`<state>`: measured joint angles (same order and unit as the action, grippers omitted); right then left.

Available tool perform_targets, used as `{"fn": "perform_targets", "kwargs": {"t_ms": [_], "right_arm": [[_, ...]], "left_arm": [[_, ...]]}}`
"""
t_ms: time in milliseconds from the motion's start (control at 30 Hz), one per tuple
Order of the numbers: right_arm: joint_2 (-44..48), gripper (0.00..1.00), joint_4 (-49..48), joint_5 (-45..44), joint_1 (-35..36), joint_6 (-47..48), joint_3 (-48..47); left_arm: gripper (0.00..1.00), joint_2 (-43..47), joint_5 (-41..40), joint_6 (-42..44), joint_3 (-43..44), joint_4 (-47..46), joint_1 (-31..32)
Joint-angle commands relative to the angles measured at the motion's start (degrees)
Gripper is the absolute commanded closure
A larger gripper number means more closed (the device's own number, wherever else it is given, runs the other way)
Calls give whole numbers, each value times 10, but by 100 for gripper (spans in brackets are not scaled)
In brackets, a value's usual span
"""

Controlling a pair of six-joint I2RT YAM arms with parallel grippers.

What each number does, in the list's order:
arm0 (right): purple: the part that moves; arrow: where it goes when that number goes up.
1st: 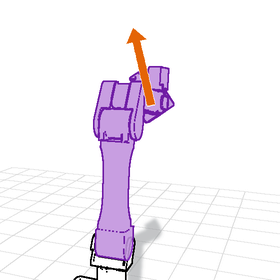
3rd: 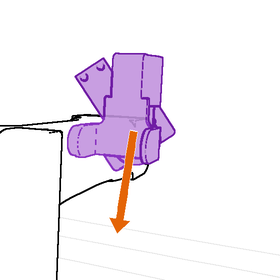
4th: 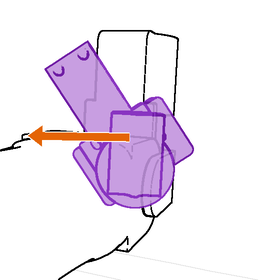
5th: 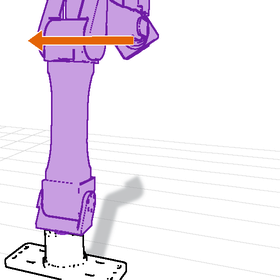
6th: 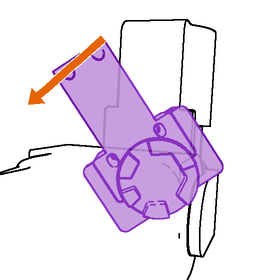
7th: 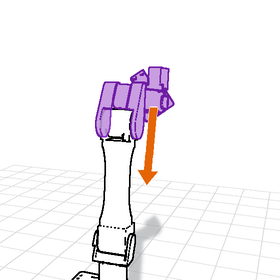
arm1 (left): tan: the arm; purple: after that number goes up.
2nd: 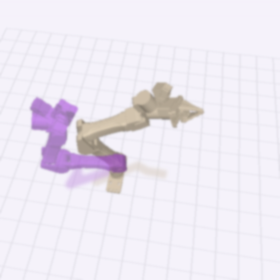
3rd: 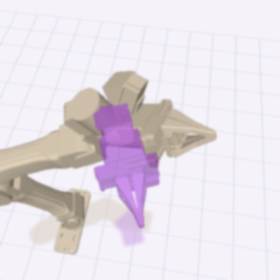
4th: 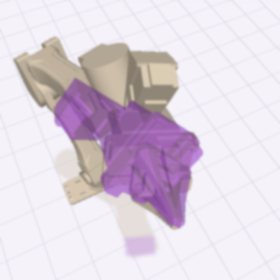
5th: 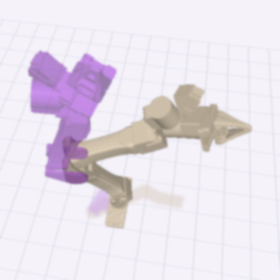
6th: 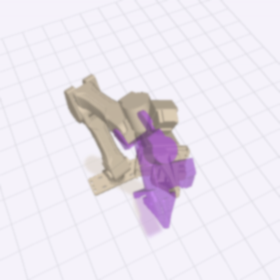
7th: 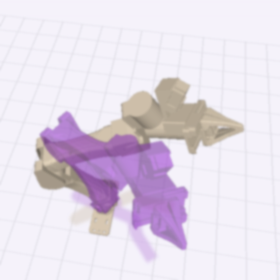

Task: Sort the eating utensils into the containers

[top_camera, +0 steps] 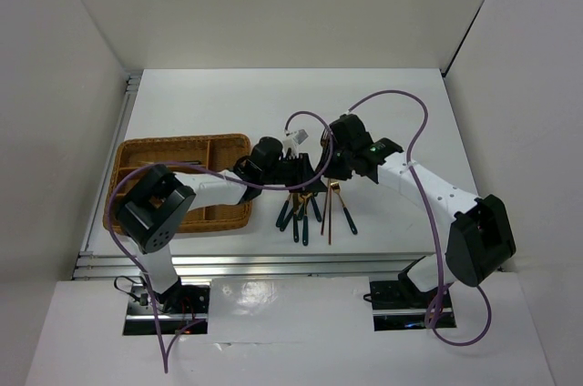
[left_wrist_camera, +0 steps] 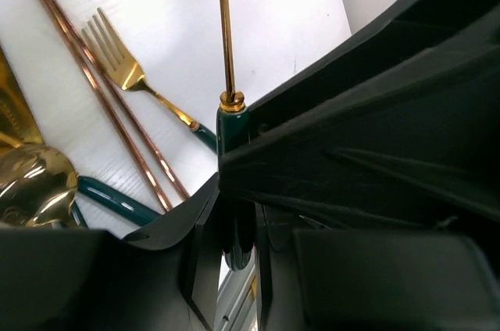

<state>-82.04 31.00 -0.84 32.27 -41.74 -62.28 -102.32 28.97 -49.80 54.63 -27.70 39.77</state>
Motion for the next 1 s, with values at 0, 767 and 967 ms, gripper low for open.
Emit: {"fn": "perform_targets", "kwargs": {"t_ms": [0, 767, 967], "right_arm": [[26, 59, 8, 0, 6, -5, -28], [74, 50, 68, -4, -44, -1, 50], [63, 50, 80, -36, -55, 24, 62]], "left_arm": [[73, 29, -7, 3, -21, -55, -16], [74, 363, -505, -197, -172, 177, -281], [77, 309, -599, -339, -82, 340, -314]]}}
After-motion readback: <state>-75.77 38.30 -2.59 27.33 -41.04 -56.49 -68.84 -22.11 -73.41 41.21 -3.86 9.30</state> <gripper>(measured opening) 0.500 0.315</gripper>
